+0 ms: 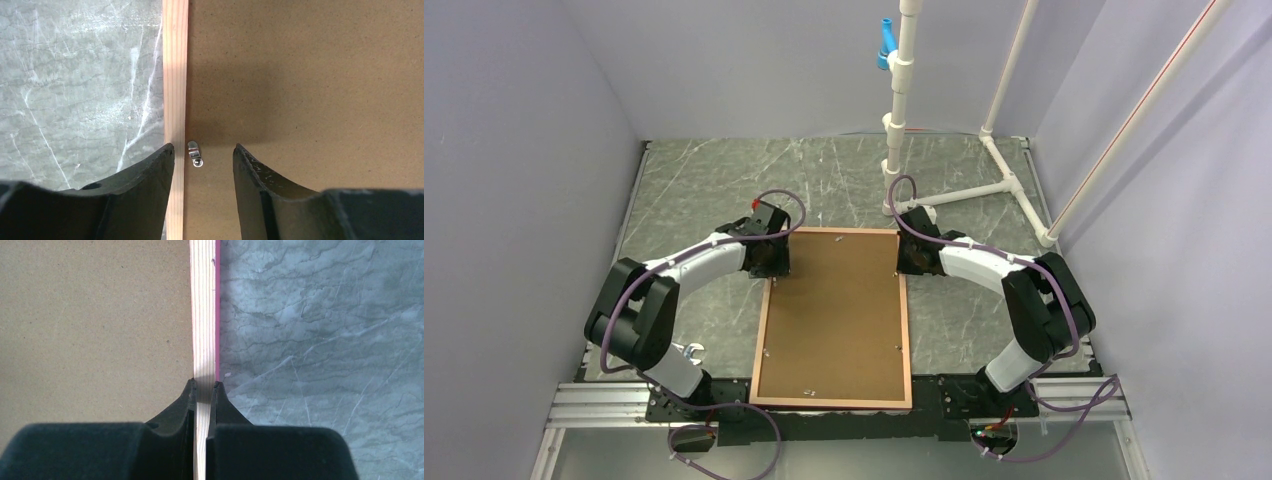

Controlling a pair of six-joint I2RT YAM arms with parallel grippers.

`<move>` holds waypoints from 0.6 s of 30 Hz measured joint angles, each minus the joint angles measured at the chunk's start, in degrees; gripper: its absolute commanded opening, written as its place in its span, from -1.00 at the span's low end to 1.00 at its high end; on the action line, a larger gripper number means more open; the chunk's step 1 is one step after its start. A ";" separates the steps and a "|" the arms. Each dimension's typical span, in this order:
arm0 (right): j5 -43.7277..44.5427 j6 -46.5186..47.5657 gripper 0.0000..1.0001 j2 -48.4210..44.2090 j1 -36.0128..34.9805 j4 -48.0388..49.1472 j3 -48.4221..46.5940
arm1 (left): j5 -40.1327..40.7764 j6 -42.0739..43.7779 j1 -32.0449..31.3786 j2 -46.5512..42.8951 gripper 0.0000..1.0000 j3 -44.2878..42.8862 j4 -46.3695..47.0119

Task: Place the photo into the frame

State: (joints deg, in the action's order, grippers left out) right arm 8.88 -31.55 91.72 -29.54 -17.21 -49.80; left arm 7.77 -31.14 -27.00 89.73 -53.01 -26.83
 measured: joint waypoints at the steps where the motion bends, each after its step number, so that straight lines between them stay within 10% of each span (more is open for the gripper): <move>1: 0.00 0.00 -1.00 -0.04 0.00 0.09 0.07 | 0.13 0.00 -0.04 0.04 0.05 -0.04 -0.04; 18: -0.04 0.02 -1.00 -0.24 0.00 0.72 0.48 | 7.98 0.59 -2.05 1.60 0.26 -2.10 -8.59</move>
State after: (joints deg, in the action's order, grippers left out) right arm 8.84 -31.53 91.48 -29.54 -16.49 -49.32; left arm 15.75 -30.55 -29.06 91.33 -55.11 -35.42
